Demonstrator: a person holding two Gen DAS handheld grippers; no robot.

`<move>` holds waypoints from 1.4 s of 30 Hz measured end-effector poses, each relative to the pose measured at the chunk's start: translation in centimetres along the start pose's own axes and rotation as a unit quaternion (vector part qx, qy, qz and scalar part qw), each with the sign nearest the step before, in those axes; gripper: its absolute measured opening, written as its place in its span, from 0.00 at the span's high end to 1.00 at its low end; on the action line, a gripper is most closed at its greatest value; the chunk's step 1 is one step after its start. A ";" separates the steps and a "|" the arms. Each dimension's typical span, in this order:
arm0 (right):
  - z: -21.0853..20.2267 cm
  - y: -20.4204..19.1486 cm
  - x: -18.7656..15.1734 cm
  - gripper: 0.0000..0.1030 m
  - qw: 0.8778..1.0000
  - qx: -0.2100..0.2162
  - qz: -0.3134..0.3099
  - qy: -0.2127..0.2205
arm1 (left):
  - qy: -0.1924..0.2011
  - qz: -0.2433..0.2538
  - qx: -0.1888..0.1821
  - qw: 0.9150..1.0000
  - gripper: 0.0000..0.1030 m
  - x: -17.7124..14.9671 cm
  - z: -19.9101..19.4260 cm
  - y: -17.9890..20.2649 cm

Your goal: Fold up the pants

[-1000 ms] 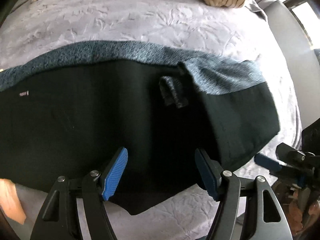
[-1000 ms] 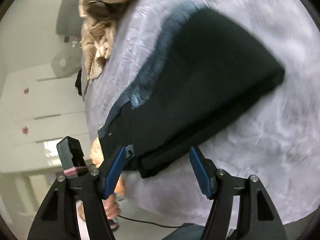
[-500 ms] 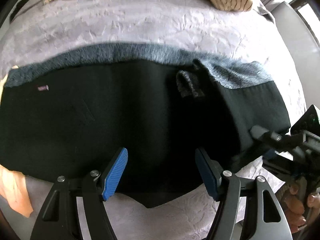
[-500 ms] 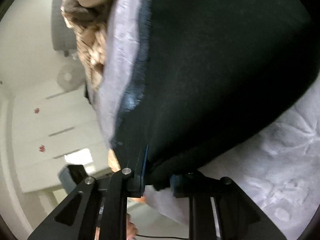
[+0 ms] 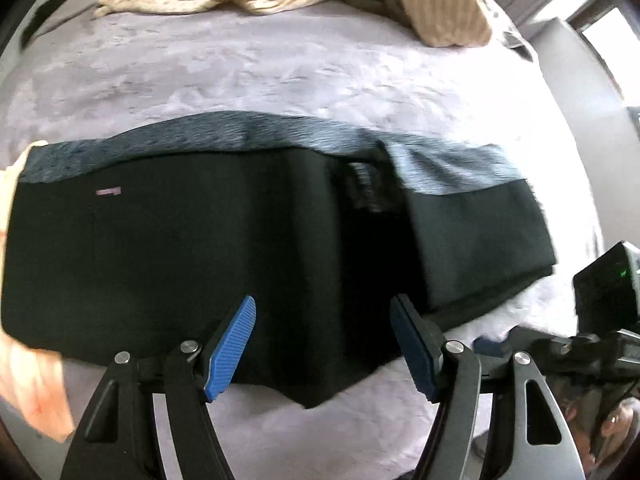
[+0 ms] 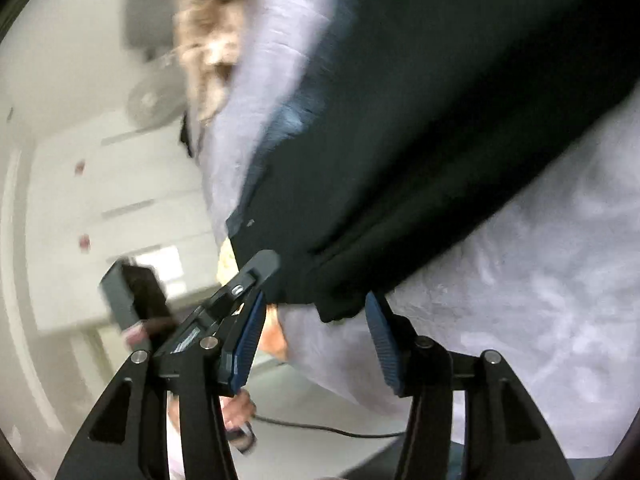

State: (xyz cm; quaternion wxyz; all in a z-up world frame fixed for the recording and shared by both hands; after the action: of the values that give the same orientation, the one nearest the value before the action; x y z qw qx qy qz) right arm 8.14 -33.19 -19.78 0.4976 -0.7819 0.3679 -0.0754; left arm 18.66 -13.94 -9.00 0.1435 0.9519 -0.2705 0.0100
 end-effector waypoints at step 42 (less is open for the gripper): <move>-8.8 -3.6 11.7 0.67 0.979 -0.150 -0.107 0.087 | 0.044 0.063 0.031 0.997 0.37 6.2 3.7 9.6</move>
State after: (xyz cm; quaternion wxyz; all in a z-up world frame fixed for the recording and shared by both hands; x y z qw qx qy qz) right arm 14.12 -46.30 -15.33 0.3298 -0.8731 0.3307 -0.1398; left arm 18.79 -25.92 -9.35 0.1249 0.9356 -0.3231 0.0687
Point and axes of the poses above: each gripper's, at about its wrist camera, not at the fingertips, and z roughly the way its jaws point, y to its right, x to its top, the point moved 1 cm from there along z, roughly the way its jaws point, and after that the axes turned 5 degrees about -y, right-handed, at the moved point
